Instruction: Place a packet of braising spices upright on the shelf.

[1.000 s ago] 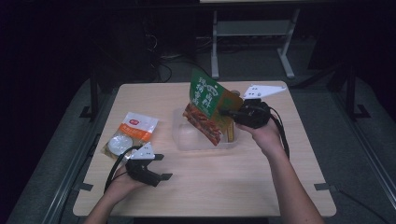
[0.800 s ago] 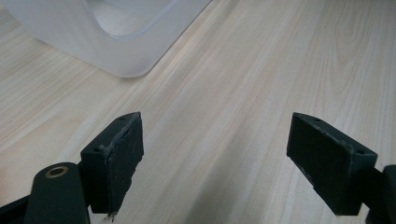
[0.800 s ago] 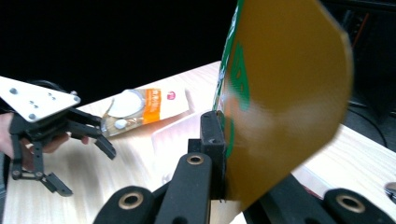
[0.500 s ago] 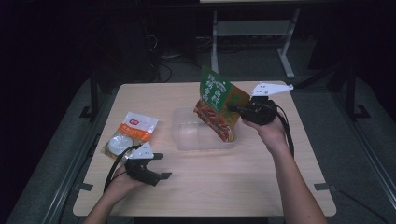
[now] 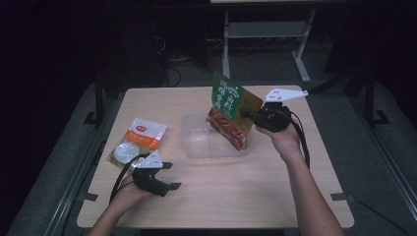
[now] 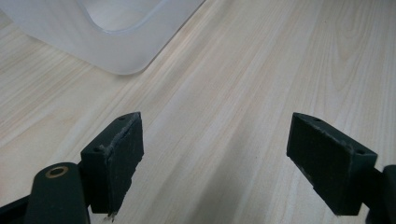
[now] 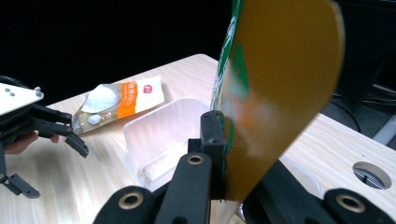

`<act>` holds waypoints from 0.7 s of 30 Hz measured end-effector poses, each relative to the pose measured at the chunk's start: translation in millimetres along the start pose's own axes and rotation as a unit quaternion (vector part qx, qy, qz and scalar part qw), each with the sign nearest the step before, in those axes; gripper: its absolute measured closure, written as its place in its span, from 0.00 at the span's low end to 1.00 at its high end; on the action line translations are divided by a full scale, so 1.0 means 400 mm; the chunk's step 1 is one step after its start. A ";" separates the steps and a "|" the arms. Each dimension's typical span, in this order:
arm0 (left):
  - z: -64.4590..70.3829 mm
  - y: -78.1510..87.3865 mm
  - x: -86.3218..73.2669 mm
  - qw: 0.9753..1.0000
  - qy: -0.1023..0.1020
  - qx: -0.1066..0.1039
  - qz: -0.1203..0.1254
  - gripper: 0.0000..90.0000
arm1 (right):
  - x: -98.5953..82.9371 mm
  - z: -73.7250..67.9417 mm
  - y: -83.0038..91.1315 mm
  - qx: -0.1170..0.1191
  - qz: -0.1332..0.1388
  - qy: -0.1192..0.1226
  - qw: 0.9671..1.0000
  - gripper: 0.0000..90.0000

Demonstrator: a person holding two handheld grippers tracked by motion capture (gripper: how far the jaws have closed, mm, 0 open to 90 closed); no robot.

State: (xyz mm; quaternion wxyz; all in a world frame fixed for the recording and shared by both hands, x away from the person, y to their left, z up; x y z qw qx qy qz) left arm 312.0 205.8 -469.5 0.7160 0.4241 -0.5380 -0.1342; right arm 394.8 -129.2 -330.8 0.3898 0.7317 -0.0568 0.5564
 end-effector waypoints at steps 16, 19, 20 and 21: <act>0.000 -0.003 -0.003 1.000 -0.002 -0.002 -0.004 0.20 | -0.026 0.020 -0.030 -0.013 -0.003 -0.018 1.000 1.00; 0.000 -0.004 -0.004 1.000 -0.006 -0.001 -0.011 0.20 | -0.033 0.020 -0.043 -0.015 -0.008 -0.018 1.000 1.00; 0.000 -0.004 -0.004 1.000 -0.006 -0.001 -0.011 0.20 | -0.033 0.020 -0.043 -0.015 -0.008 -0.018 1.000 1.00; 0.001 -0.004 -0.004 1.000 -0.006 -0.002 -0.012 0.20 | -0.034 0.020 -0.045 -0.014 -0.011 -0.019 1.000 1.00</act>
Point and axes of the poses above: each handheld gripper's, and its own axes: y roughly backward along the jaws, x roughly out of its top, z roughly to its right, the point moved 4 cm from there along -y, roughly forward along the jaws, and after that the axes turned 8 degrees about -z, right-handed, at the moved point
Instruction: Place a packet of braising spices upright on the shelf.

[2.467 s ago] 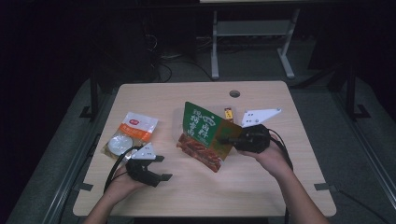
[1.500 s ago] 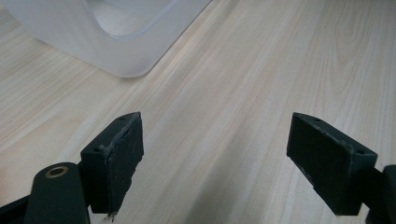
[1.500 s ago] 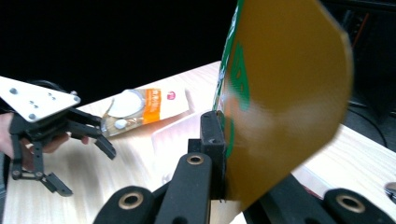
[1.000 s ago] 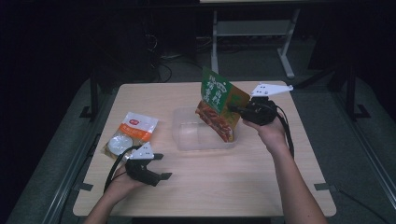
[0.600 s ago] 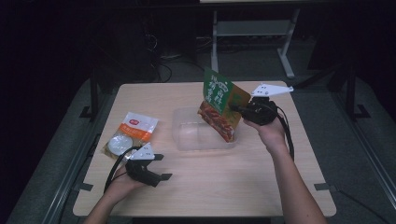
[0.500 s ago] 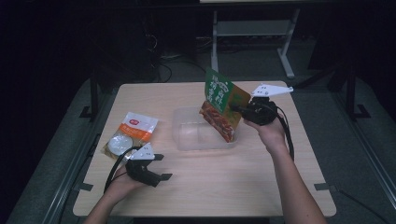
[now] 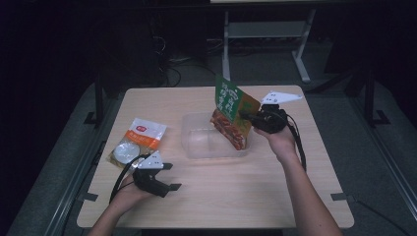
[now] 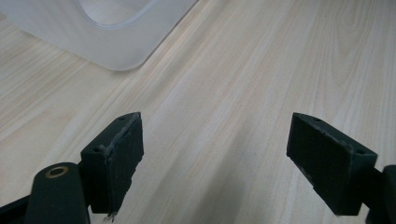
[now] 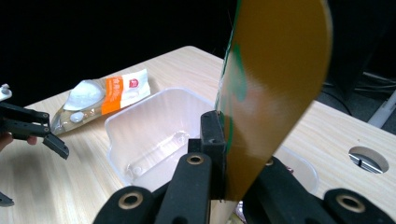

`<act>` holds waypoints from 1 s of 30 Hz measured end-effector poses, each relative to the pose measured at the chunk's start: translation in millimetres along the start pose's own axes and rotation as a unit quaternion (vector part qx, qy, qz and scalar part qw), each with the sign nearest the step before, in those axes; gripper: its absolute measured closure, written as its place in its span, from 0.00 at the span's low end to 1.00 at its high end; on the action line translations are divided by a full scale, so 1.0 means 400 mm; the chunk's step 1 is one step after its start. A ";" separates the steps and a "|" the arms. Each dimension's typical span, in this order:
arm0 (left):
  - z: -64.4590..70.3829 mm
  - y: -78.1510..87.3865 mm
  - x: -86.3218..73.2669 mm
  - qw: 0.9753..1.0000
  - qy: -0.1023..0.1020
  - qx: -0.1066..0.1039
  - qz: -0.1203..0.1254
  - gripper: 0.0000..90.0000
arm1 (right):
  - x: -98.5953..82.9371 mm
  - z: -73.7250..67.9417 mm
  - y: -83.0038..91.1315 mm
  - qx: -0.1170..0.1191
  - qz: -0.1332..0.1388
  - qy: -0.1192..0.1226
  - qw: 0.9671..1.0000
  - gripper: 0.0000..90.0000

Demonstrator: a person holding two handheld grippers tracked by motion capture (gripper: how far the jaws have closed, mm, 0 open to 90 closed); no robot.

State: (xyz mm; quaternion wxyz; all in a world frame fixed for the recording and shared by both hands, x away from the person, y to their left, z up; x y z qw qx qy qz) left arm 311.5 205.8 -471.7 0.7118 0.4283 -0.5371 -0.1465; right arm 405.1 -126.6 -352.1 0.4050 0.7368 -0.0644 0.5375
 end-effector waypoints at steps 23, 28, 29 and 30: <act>0.013 -0.015 -0.002 1.000 -0.006 -0.010 -0.019 0.20 | -0.032 0.004 -0.048 0.003 -0.031 -0.006 0.999 0.99; 0.015 -0.017 -0.002 1.000 -0.008 -0.011 -0.022 0.20 | -0.040 0.018 -0.045 0.003 -0.032 -0.017 0.999 0.95; 0.015 -0.018 -0.002 1.000 -0.010 -0.011 -0.023 0.20 | -0.040 0.018 -0.044 0.002 -0.032 -0.019 0.999 0.94; 0.015 -0.019 -0.003 1.000 -0.010 -0.011 -0.024 0.20 | -0.040 0.019 -0.044 0.001 -0.033 -0.020 0.999 0.94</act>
Point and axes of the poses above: each handheld gripper's, and its own axes: y roughly backward along the jaws, x roughly out of its top, z roughly to its right, the point moved 4 cm from there along -y, roughly forward along the jaws, and after that the axes turned 8 degrees about -z, right-handed, at the moved point
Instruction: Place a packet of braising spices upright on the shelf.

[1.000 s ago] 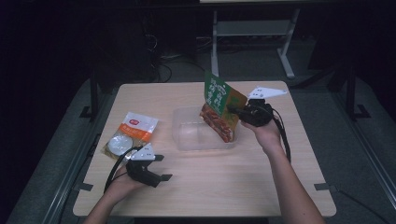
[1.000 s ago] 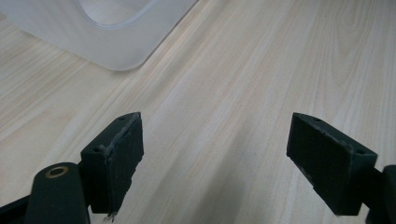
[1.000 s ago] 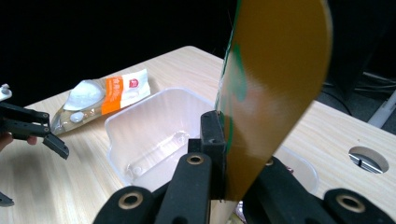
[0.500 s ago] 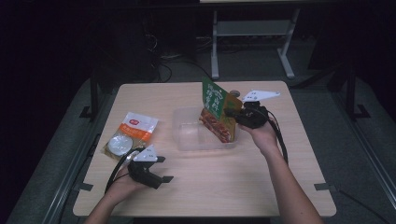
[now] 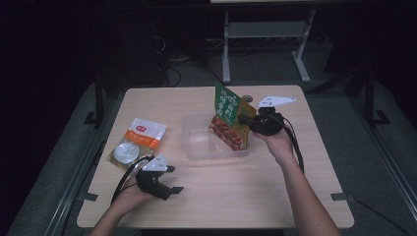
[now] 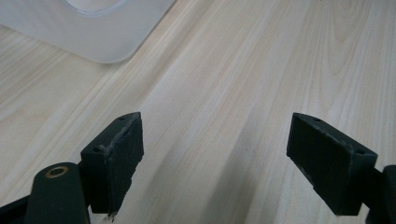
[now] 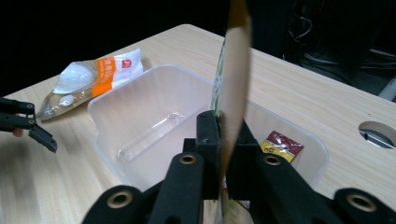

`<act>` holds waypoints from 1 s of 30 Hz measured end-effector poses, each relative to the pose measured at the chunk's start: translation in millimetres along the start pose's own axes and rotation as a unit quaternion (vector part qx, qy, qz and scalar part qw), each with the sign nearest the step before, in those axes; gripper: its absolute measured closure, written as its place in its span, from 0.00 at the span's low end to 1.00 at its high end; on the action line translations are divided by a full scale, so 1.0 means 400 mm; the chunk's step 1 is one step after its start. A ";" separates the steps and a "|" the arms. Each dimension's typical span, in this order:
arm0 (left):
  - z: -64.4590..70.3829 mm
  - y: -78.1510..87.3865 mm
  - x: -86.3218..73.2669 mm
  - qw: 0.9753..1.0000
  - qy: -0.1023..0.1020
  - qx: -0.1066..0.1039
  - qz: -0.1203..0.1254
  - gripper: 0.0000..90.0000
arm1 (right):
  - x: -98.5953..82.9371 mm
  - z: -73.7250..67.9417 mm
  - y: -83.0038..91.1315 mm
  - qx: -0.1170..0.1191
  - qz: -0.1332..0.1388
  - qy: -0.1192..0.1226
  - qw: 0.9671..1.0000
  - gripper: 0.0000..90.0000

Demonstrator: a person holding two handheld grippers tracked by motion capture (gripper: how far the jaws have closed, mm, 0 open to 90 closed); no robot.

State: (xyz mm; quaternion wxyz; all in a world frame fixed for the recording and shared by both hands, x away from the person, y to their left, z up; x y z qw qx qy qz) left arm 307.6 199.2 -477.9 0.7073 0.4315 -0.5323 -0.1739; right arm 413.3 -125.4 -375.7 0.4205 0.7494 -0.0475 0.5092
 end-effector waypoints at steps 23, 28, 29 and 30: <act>0.001 0.000 0.001 1.000 -0.002 -0.001 0.001 0.20 | -0.016 -0.018 0.018 -0.011 -0.019 -0.012 1.000 0.36; 0.003 0.000 0.001 1.000 -0.003 -0.002 0.003 0.20 | -0.047 -0.040 0.047 -0.023 -0.035 0.014 0.999 0.32; 0.002 0.000 0.002 1.000 -0.005 0.000 0.002 0.20 | -0.056 -0.045 0.051 -0.021 -0.037 0.016 0.999 0.32; 0.002 0.000 0.003 1.000 -0.004 0.000 0.002 0.20 | -0.065 -0.049 0.056 -0.024 -0.042 0.019 0.999 0.31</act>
Point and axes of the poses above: each handheld gripper's, and its own axes: y roughly backward along the jaws, x roughly out of its top, z roughly to its right, the point moved 4 cm from there along -y, roughly forward along the jaws, and after that the axes turned 8 degrees about -z, right-handed, at the moved point
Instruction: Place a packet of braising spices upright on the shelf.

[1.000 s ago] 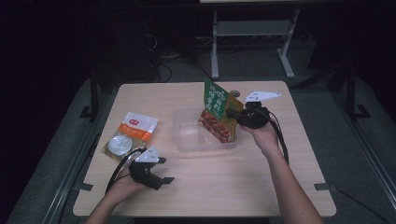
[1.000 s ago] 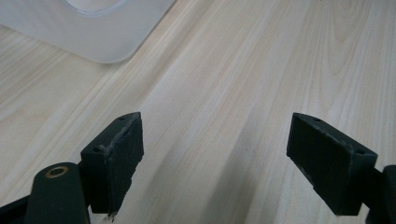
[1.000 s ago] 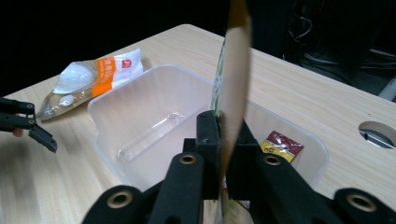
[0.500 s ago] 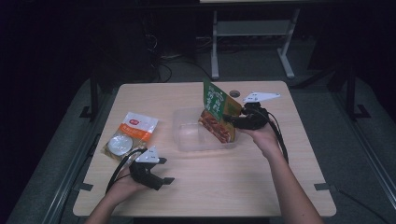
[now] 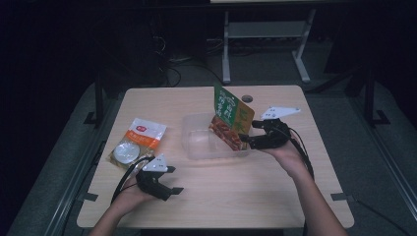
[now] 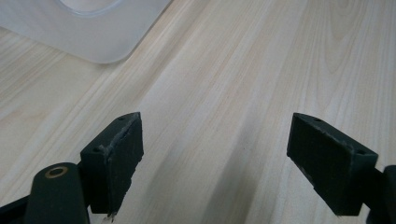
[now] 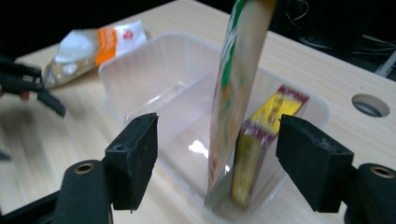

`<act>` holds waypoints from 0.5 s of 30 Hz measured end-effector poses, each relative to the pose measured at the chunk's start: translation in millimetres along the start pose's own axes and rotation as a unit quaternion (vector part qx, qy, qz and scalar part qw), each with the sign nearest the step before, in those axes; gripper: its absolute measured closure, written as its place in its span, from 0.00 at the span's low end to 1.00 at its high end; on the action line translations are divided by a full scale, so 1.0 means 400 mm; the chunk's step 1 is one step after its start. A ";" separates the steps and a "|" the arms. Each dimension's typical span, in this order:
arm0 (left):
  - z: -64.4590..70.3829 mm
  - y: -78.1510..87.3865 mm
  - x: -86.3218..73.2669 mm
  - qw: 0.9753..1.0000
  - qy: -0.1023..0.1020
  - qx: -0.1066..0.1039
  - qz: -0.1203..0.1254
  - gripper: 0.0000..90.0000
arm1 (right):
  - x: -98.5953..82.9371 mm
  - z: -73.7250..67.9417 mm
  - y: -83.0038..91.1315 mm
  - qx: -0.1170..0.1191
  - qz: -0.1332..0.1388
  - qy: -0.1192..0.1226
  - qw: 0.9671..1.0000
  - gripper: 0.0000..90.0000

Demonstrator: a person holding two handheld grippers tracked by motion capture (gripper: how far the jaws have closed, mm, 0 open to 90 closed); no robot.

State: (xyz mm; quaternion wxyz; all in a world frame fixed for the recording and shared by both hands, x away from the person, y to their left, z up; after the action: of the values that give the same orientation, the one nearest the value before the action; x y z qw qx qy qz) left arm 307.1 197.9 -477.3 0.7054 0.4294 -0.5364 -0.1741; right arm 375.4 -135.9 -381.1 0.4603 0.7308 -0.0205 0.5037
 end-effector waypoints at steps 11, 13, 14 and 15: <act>0.006 -0.004 0.000 1.000 0.001 -0.002 -0.006 0.20 | -0.124 -0.060 0.007 0.016 -0.036 0.026 0.999 0.29; 0.007 -0.006 0.001 1.000 0.001 -0.002 -0.006 0.20 | -0.156 -0.087 0.000 0.029 -0.044 0.042 0.998 0.28; 0.007 -0.006 0.001 1.000 -0.001 -0.002 -0.008 0.20 | -0.156 -0.087 0.000 0.029 -0.044 0.042 0.998 0.28; 0.006 -0.006 0.001 1.000 -0.003 -0.002 -0.011 0.20 | -0.165 -0.097 -0.003 0.034 -0.047 0.047 0.997 0.27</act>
State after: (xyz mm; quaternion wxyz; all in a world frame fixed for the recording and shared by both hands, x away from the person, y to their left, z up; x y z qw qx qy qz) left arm 305.5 195.1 -478.6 0.7028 0.4330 -0.5336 -0.1841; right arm 315.6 -136.9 -429.1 0.4591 0.7213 0.0527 0.5158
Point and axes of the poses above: each handheld gripper's, and its own axes: y roughly backward along the jaws, x roughly out of its top, z roughly to its right, the point moved 4 cm from there along -y, roughly forward along the jaws, and after that the axes turned 8 degrees about -z, right-handed, at the moved point
